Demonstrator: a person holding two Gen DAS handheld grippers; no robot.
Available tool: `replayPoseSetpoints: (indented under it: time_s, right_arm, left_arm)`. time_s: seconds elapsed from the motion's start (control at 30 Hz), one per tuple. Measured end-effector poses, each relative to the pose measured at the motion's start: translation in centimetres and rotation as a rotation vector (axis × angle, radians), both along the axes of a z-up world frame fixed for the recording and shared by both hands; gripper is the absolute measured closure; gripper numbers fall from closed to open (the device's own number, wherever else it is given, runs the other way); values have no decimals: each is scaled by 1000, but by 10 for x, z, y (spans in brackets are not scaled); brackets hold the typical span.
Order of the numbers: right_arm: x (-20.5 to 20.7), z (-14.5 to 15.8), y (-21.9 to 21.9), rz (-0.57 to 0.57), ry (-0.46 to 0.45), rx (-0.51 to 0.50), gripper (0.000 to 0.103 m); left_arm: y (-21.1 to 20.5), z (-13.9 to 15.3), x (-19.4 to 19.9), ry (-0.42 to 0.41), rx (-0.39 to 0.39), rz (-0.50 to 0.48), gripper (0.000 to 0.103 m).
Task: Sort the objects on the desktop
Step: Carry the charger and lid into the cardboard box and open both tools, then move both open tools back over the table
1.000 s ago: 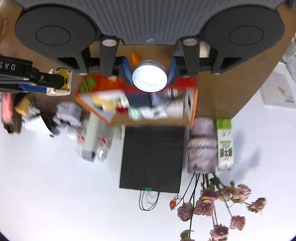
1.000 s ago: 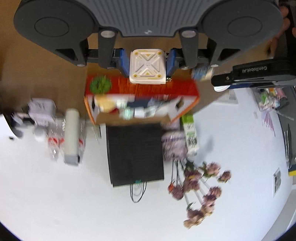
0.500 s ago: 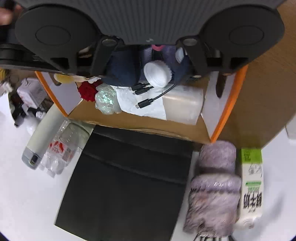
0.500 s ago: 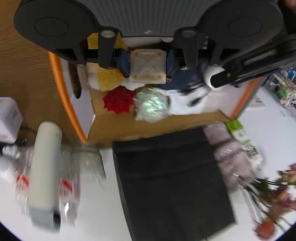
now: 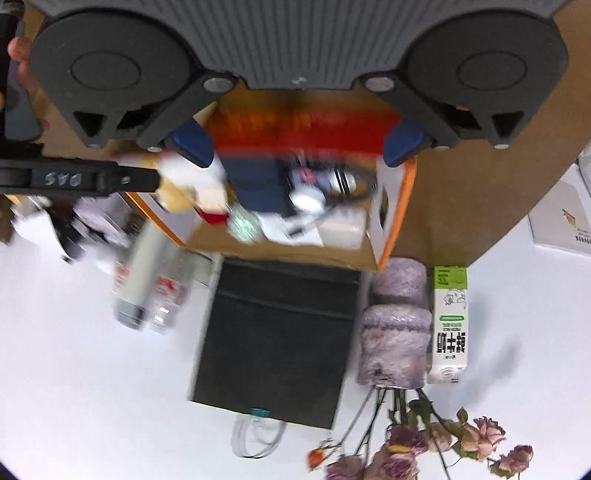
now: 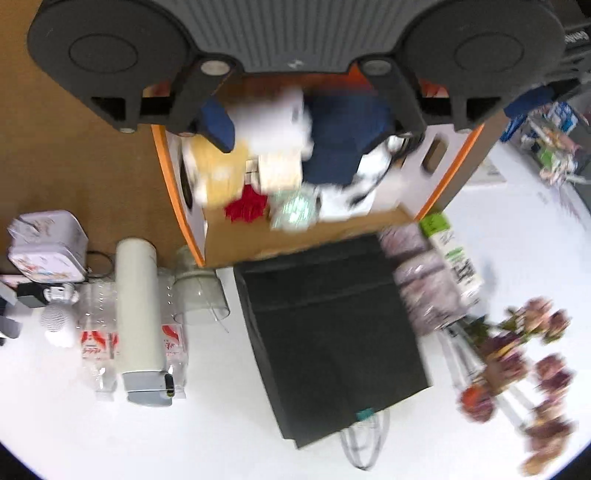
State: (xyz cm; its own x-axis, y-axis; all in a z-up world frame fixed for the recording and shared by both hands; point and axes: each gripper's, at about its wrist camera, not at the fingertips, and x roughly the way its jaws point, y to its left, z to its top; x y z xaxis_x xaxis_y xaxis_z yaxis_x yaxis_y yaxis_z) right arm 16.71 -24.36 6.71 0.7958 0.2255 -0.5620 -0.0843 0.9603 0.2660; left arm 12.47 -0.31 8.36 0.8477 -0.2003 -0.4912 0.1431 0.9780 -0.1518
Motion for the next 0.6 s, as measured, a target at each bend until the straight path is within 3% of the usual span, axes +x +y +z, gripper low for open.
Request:
replayPoseSetpoints:
  time_s: [0.17,0.43,0.6]
  right_arm:
    - [-79,-16,26,33,-31,-108,30]
    - [-192,-49,36,52,-32,-134,26]
    - [-236,-69,35,58,-50,-97,23]
  left_arm:
    - [-3,-16,-64,-38,53,-38,0]
    - [17,-53,-144,19,59,4,0]
    - [16,-69,-161,50,81,3,0]
